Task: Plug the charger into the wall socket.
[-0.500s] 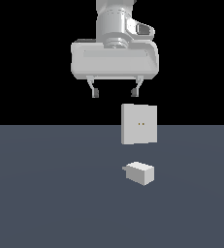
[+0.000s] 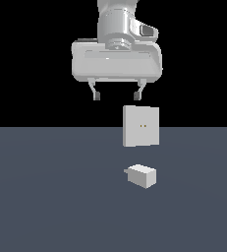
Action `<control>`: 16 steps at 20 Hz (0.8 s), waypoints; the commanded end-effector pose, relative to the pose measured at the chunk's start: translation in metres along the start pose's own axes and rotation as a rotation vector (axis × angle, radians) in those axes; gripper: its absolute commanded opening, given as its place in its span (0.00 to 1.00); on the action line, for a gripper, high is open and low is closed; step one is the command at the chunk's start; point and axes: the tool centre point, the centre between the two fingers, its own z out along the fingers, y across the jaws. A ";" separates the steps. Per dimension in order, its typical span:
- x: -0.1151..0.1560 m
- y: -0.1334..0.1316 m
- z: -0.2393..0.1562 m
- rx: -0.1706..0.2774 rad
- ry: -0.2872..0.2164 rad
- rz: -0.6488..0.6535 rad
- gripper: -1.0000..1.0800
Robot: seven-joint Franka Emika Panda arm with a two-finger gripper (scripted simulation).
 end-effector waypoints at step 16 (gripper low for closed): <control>-0.035 0.011 0.038 0.036 0.105 -0.256 0.96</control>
